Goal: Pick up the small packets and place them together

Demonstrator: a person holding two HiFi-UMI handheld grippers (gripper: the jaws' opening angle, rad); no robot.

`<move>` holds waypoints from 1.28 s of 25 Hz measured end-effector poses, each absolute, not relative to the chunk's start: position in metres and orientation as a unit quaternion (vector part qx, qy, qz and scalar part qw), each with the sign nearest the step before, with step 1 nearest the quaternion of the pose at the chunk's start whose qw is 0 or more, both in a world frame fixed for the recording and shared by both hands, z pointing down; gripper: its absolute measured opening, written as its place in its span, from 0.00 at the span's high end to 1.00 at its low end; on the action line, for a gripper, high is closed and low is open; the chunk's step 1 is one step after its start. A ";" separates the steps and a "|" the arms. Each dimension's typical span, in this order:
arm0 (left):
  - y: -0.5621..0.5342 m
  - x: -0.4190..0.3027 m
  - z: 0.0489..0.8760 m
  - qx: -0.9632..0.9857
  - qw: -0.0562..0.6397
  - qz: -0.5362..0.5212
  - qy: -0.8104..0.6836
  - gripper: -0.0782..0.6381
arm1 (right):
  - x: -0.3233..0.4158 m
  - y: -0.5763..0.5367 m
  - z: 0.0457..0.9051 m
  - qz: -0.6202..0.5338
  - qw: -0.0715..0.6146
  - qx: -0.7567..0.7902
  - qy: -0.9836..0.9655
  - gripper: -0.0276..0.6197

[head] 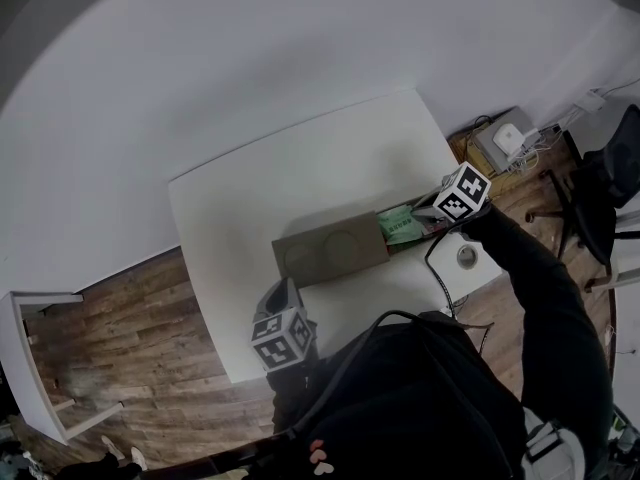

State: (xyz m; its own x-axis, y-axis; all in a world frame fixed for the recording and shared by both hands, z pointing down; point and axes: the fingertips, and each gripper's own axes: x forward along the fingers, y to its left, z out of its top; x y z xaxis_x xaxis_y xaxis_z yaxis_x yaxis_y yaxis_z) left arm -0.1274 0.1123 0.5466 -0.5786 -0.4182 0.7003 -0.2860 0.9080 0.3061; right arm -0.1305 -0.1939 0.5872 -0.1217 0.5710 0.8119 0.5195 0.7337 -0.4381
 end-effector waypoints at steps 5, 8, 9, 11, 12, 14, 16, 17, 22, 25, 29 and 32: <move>0.108 -0.125 0.546 0.201 0.412 -0.079 -0.885 0.89 | -0.127 -0.208 0.574 0.031 0.543 -0.349 -0.763 0.95; 0.108 -0.122 0.545 0.202 0.409 -0.078 -0.886 0.89 | -0.119 -0.211 0.564 0.041 0.536 -0.343 -0.770 0.95; 0.108 -0.121 0.545 0.202 0.408 -0.078 -0.887 0.89 | -0.118 -0.213 0.561 0.043 0.531 -0.342 -0.774 0.95; 0.109 -0.121 0.543 0.201 0.406 -0.078 -0.888 0.89 | -0.118 -0.214 0.552 0.044 0.519 -0.343 -0.782 0.95; 0.108 -0.120 0.543 0.200 0.406 -0.079 -0.888 0.89 | -0.118 -0.214 0.547 0.044 0.514 -0.345 -0.784 0.95; 0.108 -0.119 0.542 0.199 0.405 -0.079 -0.889 0.89 | -0.119 -0.212 0.536 0.042 0.505 -0.349 -0.789 0.95; 0.109 -0.117 0.542 0.198 0.403 -0.081 -0.890 0.89 | -0.119 -0.208 0.525 0.038 0.495 -0.355 -0.792 0.95; 0.110 -0.116 0.541 0.197 0.402 -0.081 -0.890 0.89 | -0.120 -0.205 0.520 0.035 0.490 -0.358 -0.794 0.95; 0.115 -0.114 0.538 0.190 0.399 -0.086 -0.893 0.89 | -0.132 -0.185 0.487 0.026 0.452 -0.381 -0.806 0.95; 0.121 -0.111 0.539 0.187 0.400 -0.091 -0.893 0.89 | -0.141 -0.161 0.470 0.020 0.428 -0.403 -0.808 0.95; 0.129 -0.108 0.539 0.176 0.400 -0.096 -0.894 0.89 | -0.152 -0.123 0.455 0.006 0.404 -0.439 -0.803 0.95; 0.133 -0.104 0.538 0.169 0.400 -0.099 -0.895 0.89 | -0.159 -0.093 0.449 0.009 0.388 -0.464 -0.796 0.95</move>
